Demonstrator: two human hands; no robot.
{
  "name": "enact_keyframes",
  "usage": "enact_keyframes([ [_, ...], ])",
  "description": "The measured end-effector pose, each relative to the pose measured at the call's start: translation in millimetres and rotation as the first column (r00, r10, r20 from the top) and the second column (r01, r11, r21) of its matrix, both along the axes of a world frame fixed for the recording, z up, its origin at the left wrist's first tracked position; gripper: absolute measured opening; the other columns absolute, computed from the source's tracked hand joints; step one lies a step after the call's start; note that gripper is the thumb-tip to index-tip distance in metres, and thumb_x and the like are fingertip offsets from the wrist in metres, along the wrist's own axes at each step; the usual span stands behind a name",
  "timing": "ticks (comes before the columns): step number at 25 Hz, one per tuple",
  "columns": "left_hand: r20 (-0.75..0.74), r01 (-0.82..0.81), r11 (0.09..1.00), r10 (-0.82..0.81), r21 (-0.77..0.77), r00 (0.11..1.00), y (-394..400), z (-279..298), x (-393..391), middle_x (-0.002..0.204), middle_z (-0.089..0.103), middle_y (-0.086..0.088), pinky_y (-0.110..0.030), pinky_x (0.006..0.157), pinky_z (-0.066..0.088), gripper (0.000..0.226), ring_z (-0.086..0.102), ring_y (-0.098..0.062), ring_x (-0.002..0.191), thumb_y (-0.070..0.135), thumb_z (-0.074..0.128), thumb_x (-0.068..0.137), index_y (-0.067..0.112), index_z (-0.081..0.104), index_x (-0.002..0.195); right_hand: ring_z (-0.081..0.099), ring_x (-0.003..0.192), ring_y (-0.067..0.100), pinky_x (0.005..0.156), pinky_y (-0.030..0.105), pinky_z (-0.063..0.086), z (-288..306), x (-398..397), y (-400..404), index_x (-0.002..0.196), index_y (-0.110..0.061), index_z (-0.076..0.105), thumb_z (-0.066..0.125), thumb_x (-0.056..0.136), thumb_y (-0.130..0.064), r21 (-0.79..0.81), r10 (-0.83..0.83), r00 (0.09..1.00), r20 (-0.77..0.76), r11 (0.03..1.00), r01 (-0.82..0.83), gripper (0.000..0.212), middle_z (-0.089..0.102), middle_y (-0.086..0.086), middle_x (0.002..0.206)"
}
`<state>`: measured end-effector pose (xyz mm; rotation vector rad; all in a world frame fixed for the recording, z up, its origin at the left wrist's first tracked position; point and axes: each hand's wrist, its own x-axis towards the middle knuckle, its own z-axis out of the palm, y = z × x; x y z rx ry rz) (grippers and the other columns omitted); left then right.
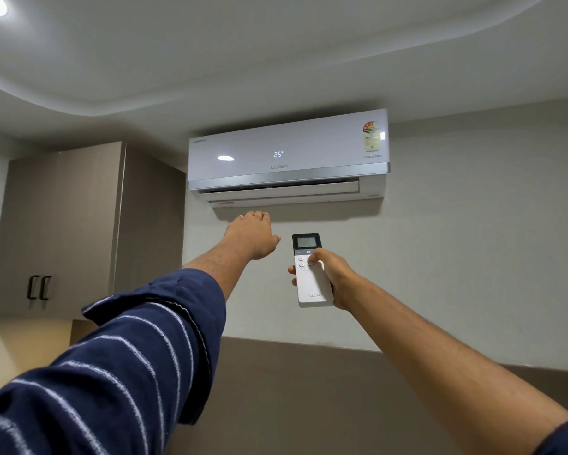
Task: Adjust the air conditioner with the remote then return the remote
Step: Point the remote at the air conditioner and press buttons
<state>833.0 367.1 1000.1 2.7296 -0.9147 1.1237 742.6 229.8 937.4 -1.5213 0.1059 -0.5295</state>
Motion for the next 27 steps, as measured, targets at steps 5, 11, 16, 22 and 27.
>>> enact_keyframes([
  [5,-0.007,0.016,1.000,-0.016,-0.010,1.000,-0.4,3.1,1.7,0.159,0.027,-0.012,-0.043,0.115,0.028,0.065,0.030,-0.030,0.144,0.040,0.035,0.098,0.006,0.021,0.153,0.070,0.052,0.019,0.048,0.020,0.052,-1.7,5.8,0.2,0.097,-0.012,0.058,0.041,0.087,-0.017,-0.011,-0.021,0.999,-0.041,1.000,0.021,0.021,0.076,0.005,0.068],
  [11,0.000,-0.004,1.000,0.004,0.002,1.000,4.2,-0.7,8.5,0.160,0.024,-0.013,-0.042,0.119,0.022,0.067,0.026,-0.029,0.147,0.037,0.035,0.098,0.005,0.017,0.154,0.070,0.061,0.022,0.057,0.027,0.053,0.1,6.1,-2.3,0.099,-0.010,0.056,0.040,0.086,-0.013,-0.004,-0.018,0.999,-0.039,1.000,0.018,0.021,0.076,0.007,0.076],
  [16,0.004,-0.001,1.000,0.001,0.006,1.000,1.3,-2.4,8.9,0.161,0.023,-0.013,-0.043,0.119,0.021,0.068,0.025,-0.029,0.147,0.040,0.035,0.098,0.006,0.016,0.154,0.068,0.064,0.024,0.057,0.028,0.053,-4.6,5.4,-3.2,0.098,-0.009,0.055,0.039,0.086,-0.011,0.020,-0.022,0.999,-0.032,1.000,0.023,0.020,0.074,0.010,0.083],
  [22,0.002,0.011,1.000,-0.011,0.011,1.000,-4.5,-3.1,8.7,0.161,0.021,-0.013,-0.043,0.120,0.020,0.068,0.024,-0.029,0.148,0.040,0.035,0.098,0.006,0.015,0.154,0.069,0.062,0.021,0.058,0.027,0.053,-4.9,6.4,-6.7,0.093,-0.010,0.058,0.040,0.085,-0.013,0.010,-0.059,0.998,-0.038,0.998,0.059,0.020,0.076,0.007,0.079],
  [27,0.002,0.023,1.000,-0.023,0.003,1.000,-6.3,-2.2,4.2,0.161,0.021,-0.013,-0.043,0.120,0.020,0.068,0.024,-0.029,0.148,0.039,0.035,0.098,0.006,0.015,0.154,0.070,0.063,0.022,0.061,0.028,0.054,-5.1,4.1,-5.2,0.096,-0.010,0.058,0.040,0.085,-0.014,0.006,-0.050,0.998,-0.039,0.999,0.050,0.020,0.076,0.007,0.078],
])
